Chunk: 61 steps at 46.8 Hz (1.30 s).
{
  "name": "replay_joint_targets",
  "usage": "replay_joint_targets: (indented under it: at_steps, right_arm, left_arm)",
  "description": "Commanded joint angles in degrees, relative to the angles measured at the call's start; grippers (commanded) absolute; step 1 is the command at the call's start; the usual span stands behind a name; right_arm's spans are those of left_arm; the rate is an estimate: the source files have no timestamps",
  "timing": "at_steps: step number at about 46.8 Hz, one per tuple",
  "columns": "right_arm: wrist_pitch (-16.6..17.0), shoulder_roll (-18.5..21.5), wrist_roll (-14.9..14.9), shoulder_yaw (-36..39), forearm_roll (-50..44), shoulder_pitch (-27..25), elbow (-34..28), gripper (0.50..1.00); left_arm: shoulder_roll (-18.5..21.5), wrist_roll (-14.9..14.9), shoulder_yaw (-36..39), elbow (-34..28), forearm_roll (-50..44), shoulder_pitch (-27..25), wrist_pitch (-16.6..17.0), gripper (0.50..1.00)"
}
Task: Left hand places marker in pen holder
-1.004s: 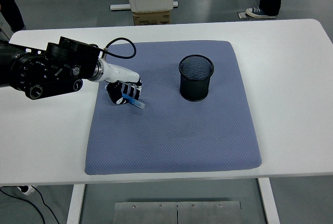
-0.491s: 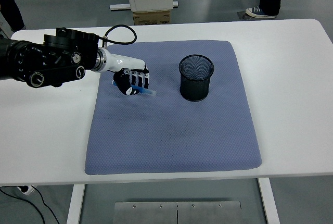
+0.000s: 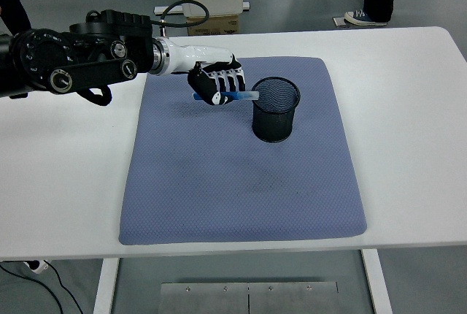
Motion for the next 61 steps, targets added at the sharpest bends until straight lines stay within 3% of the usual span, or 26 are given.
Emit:
replay_joint_targets:
  at_steps: [1,24,31,51,61]
  right_arm:
    - [0.0,0.0,-0.01,0.01,0.0,-0.01,0.0,1.0]
    - [0.0,0.0,-0.01,0.01,0.0,-0.01,0.0,1.0]
    - [0.0,0.0,-0.01,0.1,0.0,-0.01,0.0,1.0]
    - [0.0,0.0,-0.01,0.01,0.0,-0.01,0.0,1.0]
    - [0.0,0.0,-0.01,0.01,0.0,-0.01,0.0,1.0]
  left_arm:
    - [-0.58,0.01,-1.24,-0.03,-1.69,0.07,0.0,0.5]
    - [-4.8,-1.75,-9.07,1.73,-12.5,1.83,0.27,0.5]
    - [-7.08,-1.75,-11.43,2.87,-16.54,3.84,2.64,0.5]
    - [-7.79,-6.05,-12.32,5.68,-21.73,8.24,2.73,0.5]
    - [-7.7,-6.15,-12.23,6.13,-22.7,8.6,3.7,0.5]
